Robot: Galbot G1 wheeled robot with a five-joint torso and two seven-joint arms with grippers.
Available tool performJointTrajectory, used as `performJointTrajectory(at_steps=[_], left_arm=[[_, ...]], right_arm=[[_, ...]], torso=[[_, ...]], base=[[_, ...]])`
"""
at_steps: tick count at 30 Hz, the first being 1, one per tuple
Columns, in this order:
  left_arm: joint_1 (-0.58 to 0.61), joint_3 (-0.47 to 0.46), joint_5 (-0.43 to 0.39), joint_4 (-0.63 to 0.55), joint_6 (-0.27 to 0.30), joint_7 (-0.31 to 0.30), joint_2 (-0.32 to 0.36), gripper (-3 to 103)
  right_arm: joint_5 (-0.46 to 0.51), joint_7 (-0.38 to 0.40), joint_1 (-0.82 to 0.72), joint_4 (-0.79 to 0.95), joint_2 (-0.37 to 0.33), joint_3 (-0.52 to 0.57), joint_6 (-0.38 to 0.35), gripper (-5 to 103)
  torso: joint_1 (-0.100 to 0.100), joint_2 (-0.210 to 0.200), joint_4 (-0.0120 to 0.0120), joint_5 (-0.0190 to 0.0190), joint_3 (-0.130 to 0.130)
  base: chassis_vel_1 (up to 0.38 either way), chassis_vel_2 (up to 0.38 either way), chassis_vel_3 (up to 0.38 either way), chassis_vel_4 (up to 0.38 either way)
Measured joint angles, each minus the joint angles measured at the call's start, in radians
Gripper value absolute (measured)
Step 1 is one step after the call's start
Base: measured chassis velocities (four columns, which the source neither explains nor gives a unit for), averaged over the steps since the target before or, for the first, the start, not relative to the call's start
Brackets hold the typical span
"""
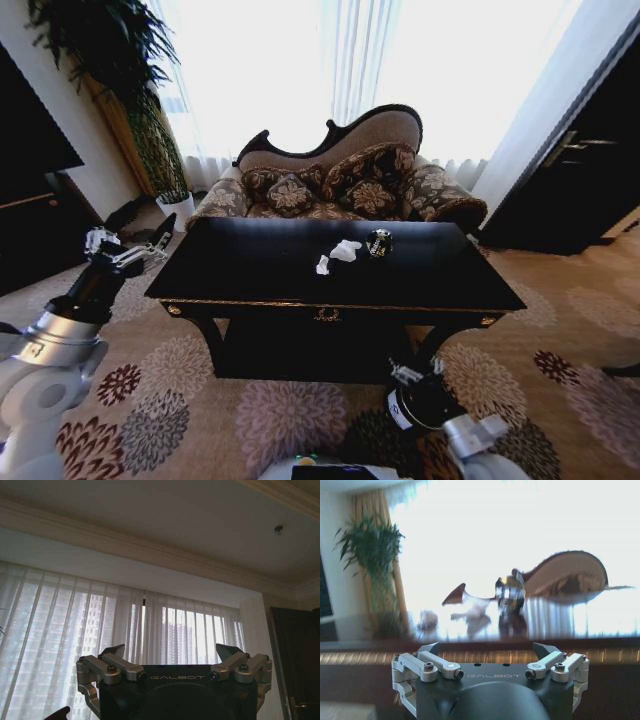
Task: Move to the front of the table and place the trash on the table into the trash bin.
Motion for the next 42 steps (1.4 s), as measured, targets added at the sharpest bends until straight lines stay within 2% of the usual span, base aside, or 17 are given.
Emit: performJointTrajectory(at_steps=[4,5,7,9,10,12,15,16,17,20,21,24,26,31,37,40,42], left_arm=[[-0.005,-0.002,-0.004,0.003,0.000,-0.001,-0.002,100],[-0.005,-0.002,-0.004,0.003,0.000,-0.001,-0.002,100],[-0.004,-0.008,-0.006,0.003,0.000,-0.002,-0.003,100],[0.001,-0.022,-0.008,0.009,0.001,-0.002,-0.003,100],[0.001,-0.022,-0.008,0.009,0.001,-0.002,-0.003,100],[0.006,-0.034,-0.009,0.013,0.001,-0.004,-0.003,100],[0.025,-0.069,-0.004,0.015,0.002,-0.014,-0.005,100],[0.025,-0.069,-0.004,0.015,0.002,-0.014,-0.005,100],[0.032,-0.077,-0.002,0.013,0.005,-0.016,-0.008,100],[0.078,-0.096,0.000,-0.006,0.023,-0.032,-0.012,100],[0.078,-0.096,0.000,-0.006,0.023,-0.032,-0.012,100],[0.138,-0.139,-0.019,-0.025,0.030,-0.034,0.006,100],[0.147,-0.151,-0.023,-0.027,0.030,-0.034,0.008,100],[0.231,-0.274,-0.077,-0.071,0.030,-0.036,-0.032,100],[0.266,-0.310,-0.079,-0.106,0.030,-0.036,-0.088,100],[0.281,-0.341,-0.080,-0.121,0.029,-0.036,-0.114,100],[0.284,-0.347,-0.080,-0.123,0.029,-0.036,-0.119,100]], right_arm=[[0.028,0.081,0.010,0.088,-0.023,0.025,-0.031,100],[0.028,0.081,0.010,0.088,-0.023,0.025,-0.031,100],[0.047,0.112,0.023,0.109,-0.046,0.038,-0.051,100],[0.079,0.178,0.049,0.140,-0.103,0.050,-0.093,100],[0.079,0.178,0.049,0.140,-0.103,0.050,-0.093,100],[0.093,0.219,0.061,0.154,-0.144,0.049,-0.112,100],[0.141,0.328,0.139,0.177,-0.288,0.019,-0.179,100],[0.141,0.328,0.139,0.177,-0.288,0.019,-0.179,100],[0.163,0.349,0.169,0.177,-0.322,0.007,-0.201,100],[0.206,0.359,0.230,0.139,-0.402,-0.005,-0.226,100],[0.206,0.359,0.230,0.139,-0.402,-0.005,-0.226,100],[0.223,0.331,0.292,0.044,-0.475,-0.020,-0.196,100],[0.225,0.321,0.307,0.022,-0.492,-0.029,-0.186,100],[0.269,0.273,0.437,-0.114,-0.620,-0.145,-0.157,100],[0.306,0.260,0.550,-0.199,-0.684,-0.258,-0.151,100],[0.333,0.270,0.701,-0.273,-0.733,-0.371,-0.150,100],[0.343,0.274,0.737,-0.290,-0.745,-0.400,-0.150,100]], torso=[[0.000,0.000,-0.0001,0.0001,0.000],[0.000,0.000,-0.0001,0.0001,0.000],[0.000,0.000,-0.0002,0.0001,0.000],[0.000,0.000,-0.0001,0.0003,0.000],[0.000,0.000,-0.0001,0.0003,0.000],[0.000,0.000,-0.0002,0.0003,0.000],[0.000,0.000,0.0000,0.0001,0.000],[0.000,0.000,0.0000,0.0001,0.000],[0.000,0.000,0.0003,0.0001,0.000],[0.000,0.000,0.0000,0.0001,0.000],[0.000,0.000,0.0000,0.0001,0.000],[0.000,0.000,0.0001,0.0005,0.000],[0.000,0.000,-0.0002,0.0003,0.000],[0.000,0.000,0.0003,0.0002,0.000],[0.000,0.000,-0.0001,0.0002,0.000],[0.000,0.000,0.0002,0.0001,0.000],[0.000,0.000,0.0001,0.0001,0.000]], base=[[0.000,0.000,0.000,0.000],[0.000,0.000,0.000,0.000],[0.000,0.000,0.000,0.000],[0.000,0.000,0.000,0.000],[0.000,0.000,0.000,0.000],[0.000,0.000,0.000,0.000],[0.000,0.000,0.000,0.000],[0.000,0.000,0.000,0.000],[0.000,0.000,0.000,0.000],[0.000,0.000,0.000,0.000],[0.000,0.000,0.000,0.000],[0.000,0.000,0.000,0.000],[0.000,0.000,0.000,0.000],[0.000,0.000,0.000,0.000],[0.000,0.000,0.000,0.000],[0.000,0.000,0.000,0.000],[0.000,0.000,0.000,0.000]])
